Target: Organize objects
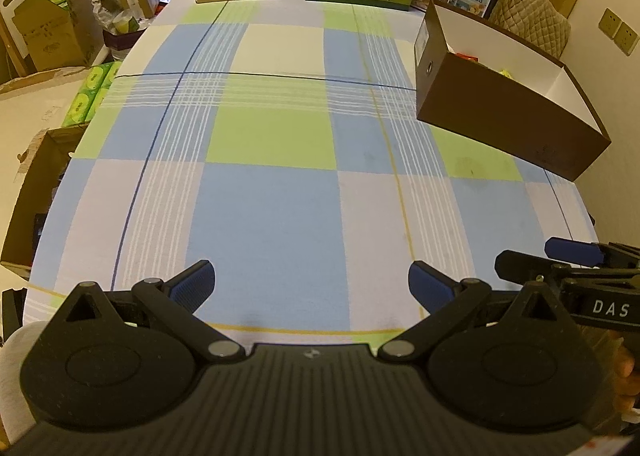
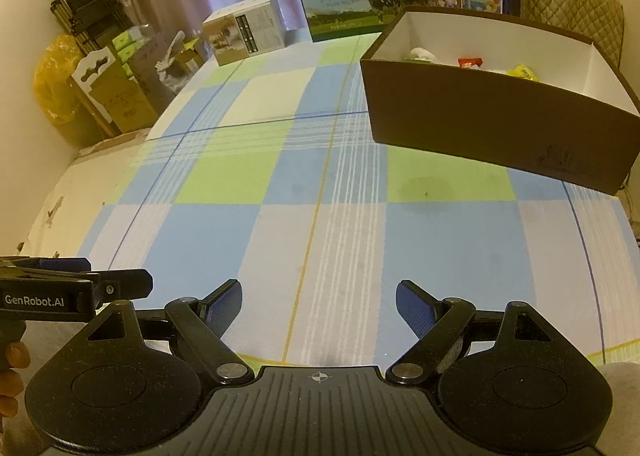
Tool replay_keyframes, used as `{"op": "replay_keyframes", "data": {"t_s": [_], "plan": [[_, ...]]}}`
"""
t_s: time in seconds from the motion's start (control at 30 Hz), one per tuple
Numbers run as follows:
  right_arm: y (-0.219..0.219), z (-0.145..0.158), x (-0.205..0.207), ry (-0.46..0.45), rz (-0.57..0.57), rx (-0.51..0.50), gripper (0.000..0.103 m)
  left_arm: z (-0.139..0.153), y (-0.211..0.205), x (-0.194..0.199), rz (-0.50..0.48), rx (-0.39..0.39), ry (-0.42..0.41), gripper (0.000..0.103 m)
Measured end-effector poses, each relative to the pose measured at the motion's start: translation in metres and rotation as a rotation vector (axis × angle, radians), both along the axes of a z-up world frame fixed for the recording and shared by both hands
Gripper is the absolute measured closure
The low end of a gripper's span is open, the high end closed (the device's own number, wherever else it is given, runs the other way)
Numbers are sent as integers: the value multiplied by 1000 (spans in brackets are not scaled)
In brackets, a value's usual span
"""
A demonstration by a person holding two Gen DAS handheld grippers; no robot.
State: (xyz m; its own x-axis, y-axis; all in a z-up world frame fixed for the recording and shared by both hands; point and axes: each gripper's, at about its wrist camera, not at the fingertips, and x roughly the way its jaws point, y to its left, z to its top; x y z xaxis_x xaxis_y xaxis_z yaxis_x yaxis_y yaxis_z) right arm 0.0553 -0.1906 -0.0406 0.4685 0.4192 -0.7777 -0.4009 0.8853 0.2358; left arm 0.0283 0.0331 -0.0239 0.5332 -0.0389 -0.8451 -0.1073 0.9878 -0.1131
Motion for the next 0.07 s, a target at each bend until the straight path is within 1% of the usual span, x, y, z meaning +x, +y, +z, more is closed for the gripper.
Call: {"op": "replay_keyframes", "data": {"t_s": [0.07], "plan": [[0, -2, 1, 0, -4, 3, 22, -1, -1, 2, -3, 1, 3, 1]]}}
